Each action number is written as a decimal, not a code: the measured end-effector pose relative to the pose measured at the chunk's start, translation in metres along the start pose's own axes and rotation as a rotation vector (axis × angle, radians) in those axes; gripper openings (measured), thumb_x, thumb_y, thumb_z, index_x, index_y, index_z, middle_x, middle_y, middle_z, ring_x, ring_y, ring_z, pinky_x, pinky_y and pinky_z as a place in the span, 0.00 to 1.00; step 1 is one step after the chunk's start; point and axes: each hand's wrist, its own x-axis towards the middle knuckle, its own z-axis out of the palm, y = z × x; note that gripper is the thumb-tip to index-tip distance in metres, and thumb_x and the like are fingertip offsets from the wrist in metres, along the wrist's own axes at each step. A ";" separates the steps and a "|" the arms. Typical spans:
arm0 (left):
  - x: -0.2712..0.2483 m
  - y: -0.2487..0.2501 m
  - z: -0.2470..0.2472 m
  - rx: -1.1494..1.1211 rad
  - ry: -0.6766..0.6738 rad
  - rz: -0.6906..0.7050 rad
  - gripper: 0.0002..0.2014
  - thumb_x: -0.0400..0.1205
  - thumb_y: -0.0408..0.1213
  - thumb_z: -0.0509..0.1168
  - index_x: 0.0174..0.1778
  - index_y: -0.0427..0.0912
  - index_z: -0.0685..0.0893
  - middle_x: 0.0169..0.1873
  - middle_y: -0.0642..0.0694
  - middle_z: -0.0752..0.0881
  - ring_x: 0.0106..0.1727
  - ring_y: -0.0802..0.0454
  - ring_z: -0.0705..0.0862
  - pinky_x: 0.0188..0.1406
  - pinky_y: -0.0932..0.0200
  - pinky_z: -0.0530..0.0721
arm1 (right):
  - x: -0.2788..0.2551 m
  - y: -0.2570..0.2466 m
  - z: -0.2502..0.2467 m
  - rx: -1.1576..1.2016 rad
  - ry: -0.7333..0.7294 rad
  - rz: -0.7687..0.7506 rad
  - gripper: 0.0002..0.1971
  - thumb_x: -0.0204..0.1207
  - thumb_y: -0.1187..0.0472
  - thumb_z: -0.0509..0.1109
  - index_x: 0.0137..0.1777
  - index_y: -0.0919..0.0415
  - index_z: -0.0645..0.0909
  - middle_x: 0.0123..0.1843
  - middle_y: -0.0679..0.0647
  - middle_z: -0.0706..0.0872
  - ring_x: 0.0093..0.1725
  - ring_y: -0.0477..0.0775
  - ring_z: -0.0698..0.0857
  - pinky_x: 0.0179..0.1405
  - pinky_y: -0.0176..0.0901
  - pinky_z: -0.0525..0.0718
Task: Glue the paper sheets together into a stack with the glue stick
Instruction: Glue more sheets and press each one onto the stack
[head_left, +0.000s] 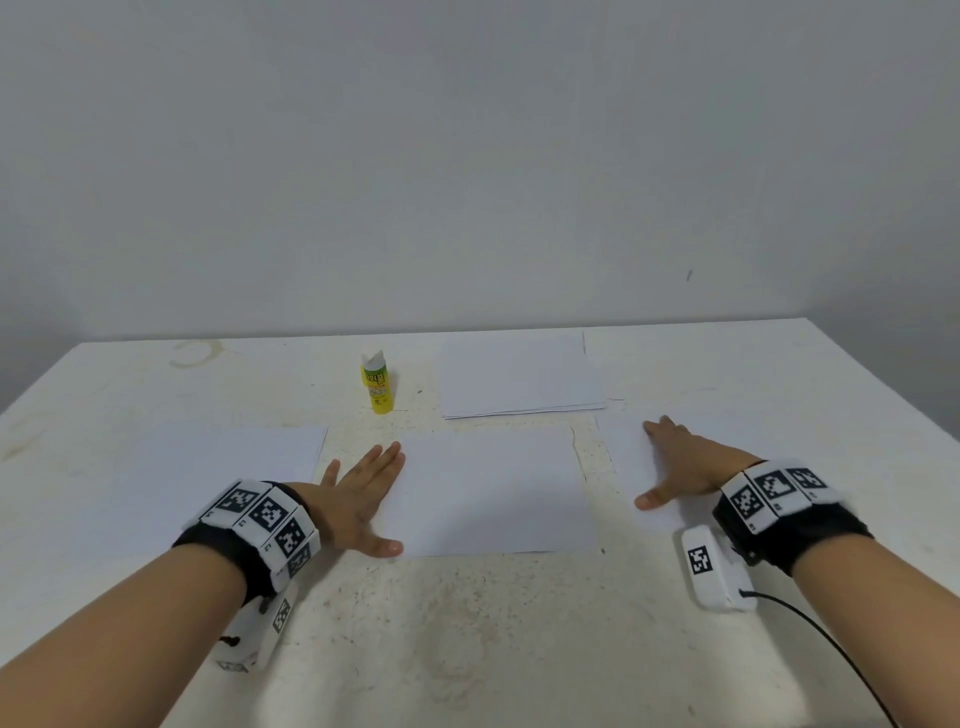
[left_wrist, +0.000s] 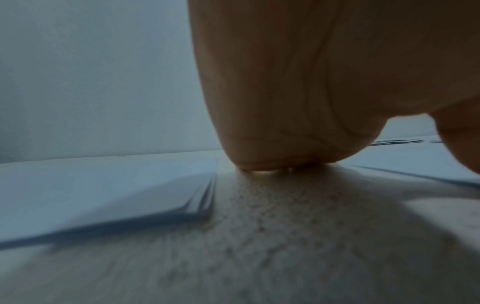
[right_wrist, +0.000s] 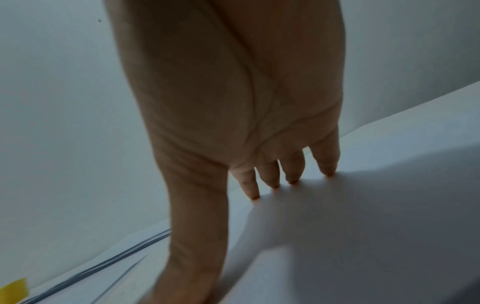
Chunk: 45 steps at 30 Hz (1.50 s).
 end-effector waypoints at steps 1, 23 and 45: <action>0.000 0.000 0.001 -0.001 0.000 -0.001 0.75 0.47 0.90 0.42 0.78 0.41 0.22 0.75 0.52 0.19 0.78 0.55 0.24 0.77 0.39 0.30 | -0.002 0.000 0.000 0.005 0.000 -0.004 0.61 0.68 0.42 0.78 0.84 0.63 0.37 0.86 0.59 0.38 0.85 0.59 0.45 0.82 0.52 0.52; 0.003 0.006 0.002 0.001 0.032 -0.048 0.83 0.33 0.90 0.38 0.80 0.41 0.24 0.78 0.50 0.23 0.81 0.51 0.27 0.79 0.37 0.33 | -0.037 -0.024 -0.030 0.266 0.355 -0.053 0.16 0.83 0.61 0.62 0.69 0.63 0.75 0.64 0.61 0.82 0.49 0.54 0.76 0.40 0.40 0.70; 0.002 0.010 0.001 0.017 0.003 -0.077 0.83 0.29 0.90 0.31 0.79 0.43 0.23 0.78 0.51 0.21 0.80 0.53 0.25 0.80 0.38 0.31 | -0.023 -0.234 0.047 0.399 0.143 -0.060 0.25 0.83 0.45 0.60 0.73 0.61 0.66 0.73 0.61 0.72 0.76 0.63 0.64 0.72 0.62 0.69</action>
